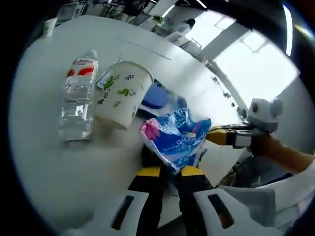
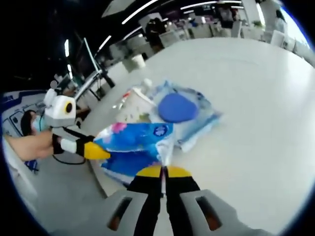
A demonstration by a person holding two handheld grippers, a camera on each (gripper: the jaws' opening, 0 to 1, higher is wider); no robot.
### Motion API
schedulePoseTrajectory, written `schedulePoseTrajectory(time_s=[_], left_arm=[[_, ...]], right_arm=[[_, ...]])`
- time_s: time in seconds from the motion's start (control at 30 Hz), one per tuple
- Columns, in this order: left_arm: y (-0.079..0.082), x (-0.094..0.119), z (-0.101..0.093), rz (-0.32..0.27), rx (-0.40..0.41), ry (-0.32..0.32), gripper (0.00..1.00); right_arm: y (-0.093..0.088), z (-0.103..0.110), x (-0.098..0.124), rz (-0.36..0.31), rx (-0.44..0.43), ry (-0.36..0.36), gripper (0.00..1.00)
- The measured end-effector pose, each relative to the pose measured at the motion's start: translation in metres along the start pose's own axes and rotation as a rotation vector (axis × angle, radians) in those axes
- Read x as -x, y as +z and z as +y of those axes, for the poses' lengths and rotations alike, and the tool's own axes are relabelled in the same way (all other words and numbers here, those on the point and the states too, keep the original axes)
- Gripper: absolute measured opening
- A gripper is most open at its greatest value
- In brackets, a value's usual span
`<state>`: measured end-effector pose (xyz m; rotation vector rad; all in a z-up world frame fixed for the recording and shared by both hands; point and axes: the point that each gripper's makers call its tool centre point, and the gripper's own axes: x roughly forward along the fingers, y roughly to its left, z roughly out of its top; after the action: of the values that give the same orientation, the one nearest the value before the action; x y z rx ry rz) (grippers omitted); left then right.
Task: Arrange the tabletop items into an orderly group along one side of the table until the central work area is clear of visible clutter.
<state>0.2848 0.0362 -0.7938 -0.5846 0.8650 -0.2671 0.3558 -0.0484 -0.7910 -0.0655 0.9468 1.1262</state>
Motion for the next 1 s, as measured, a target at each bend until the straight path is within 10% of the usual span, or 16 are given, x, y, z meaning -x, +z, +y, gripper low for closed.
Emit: schedulePoseTrajectory(time_s=[1.0], left_arm=[[0.036, 0.006, -0.035, -0.026, -0.129, -0.031, 0.00]], right_arm=[[0.017, 0.001, 0.051, -0.155, -0.128, -0.043, 0.00]])
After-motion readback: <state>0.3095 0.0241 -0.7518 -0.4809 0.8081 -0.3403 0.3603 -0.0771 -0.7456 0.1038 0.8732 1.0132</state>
